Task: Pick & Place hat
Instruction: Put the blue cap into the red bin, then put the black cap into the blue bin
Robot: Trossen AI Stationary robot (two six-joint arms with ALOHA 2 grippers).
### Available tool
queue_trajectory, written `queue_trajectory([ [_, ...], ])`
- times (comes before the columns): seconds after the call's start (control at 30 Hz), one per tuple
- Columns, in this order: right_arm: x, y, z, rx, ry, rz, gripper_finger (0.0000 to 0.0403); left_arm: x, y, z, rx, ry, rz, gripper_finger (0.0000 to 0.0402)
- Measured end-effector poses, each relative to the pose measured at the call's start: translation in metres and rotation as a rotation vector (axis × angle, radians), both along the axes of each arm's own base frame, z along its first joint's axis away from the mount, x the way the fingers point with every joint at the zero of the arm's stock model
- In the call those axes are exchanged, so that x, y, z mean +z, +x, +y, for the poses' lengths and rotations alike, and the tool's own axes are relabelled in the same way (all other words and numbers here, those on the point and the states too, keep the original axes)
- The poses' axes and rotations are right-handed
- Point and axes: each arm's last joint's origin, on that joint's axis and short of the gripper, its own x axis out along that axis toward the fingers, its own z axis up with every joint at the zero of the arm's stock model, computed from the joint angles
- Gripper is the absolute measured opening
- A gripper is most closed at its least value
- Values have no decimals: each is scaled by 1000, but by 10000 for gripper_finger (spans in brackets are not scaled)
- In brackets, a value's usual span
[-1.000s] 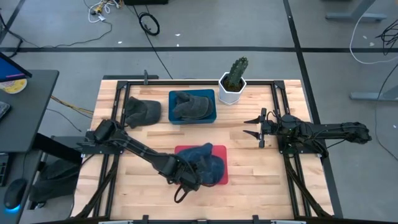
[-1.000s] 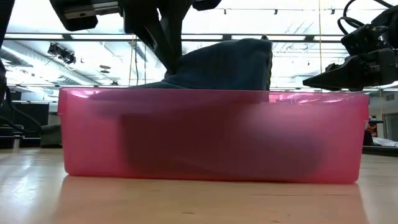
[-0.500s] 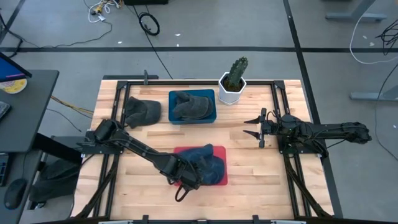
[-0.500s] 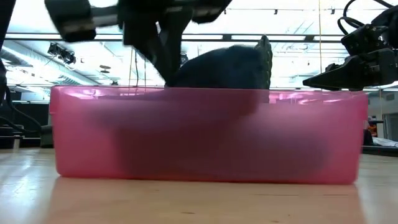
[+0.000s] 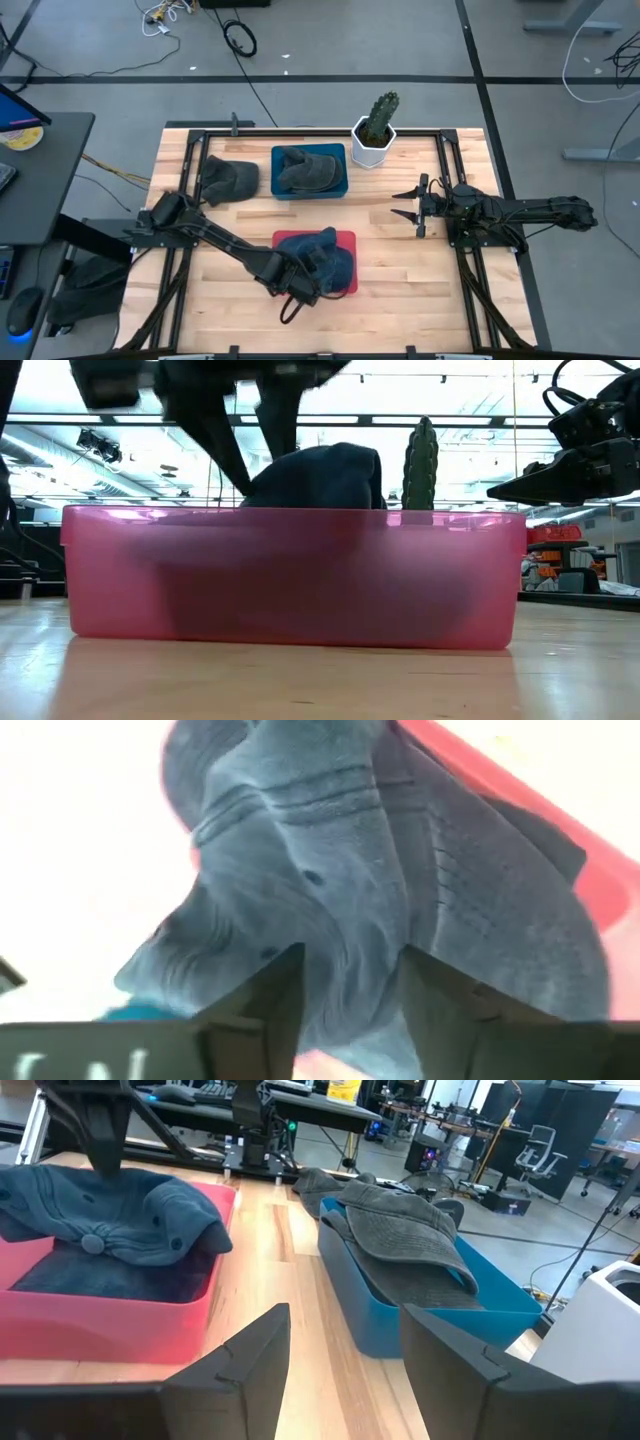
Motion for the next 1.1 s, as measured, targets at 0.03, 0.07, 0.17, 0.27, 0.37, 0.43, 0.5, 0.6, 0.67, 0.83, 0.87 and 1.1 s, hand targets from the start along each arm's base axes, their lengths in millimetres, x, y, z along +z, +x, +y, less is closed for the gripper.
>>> queue_trajectory([
  [0.03, 0, 0, 0, 0, 0, -1, 193, 5, -1, -2, 27, -1, -8, 169],
  [0.07, 0, 0, 0, 0, 0, 0, 193, 9, -1, -3, 54, -12, -19, 179],
  [0.17, 0, 0, 0, 0, 0, 0, 193, 19, -8, -3, 136, -16, 16, 199],
  [0.27, 0, 0, 0, 0, 0, 0, 193, 27, -15, -1, 242, -16, 38, 208],
  [0.37, 0, 0, 0, 0, 0, 0, 193, 31, -25, 7, 349, -13, 98, 207],
  [0.43, 0, 0, 0, 0, 0, 0, 193, 35, -29, 13, 415, -10, 114, 203],
  [0.5, 0, 0, 0, 0, 0, 0, 193, 40, -33, 21, 479, 6, 127, 198],
  [0.6, 1, 0, 0, 0, 0, -5, 193, 48, -37, 31, 553, -1, 110, 191],
  [0.67, 1, 0, 0, 0, -1, -11, 193, 58, -40, 39, 592, -23, 84, 186],
  [0.83, 1, 0, 0, 0, -1, -15, 193, 86, -53, 64, 704, -95, -18, 177],
  [0.87, 2, 0, 0, 0, -1, -16, 193, 92, -58, 71, 730, -102, -44, 177],
  [1.1, 2, 0, 0, 0, -1, -16, 193, 104, -107, 123, 1083, -181, -229, 177],
])
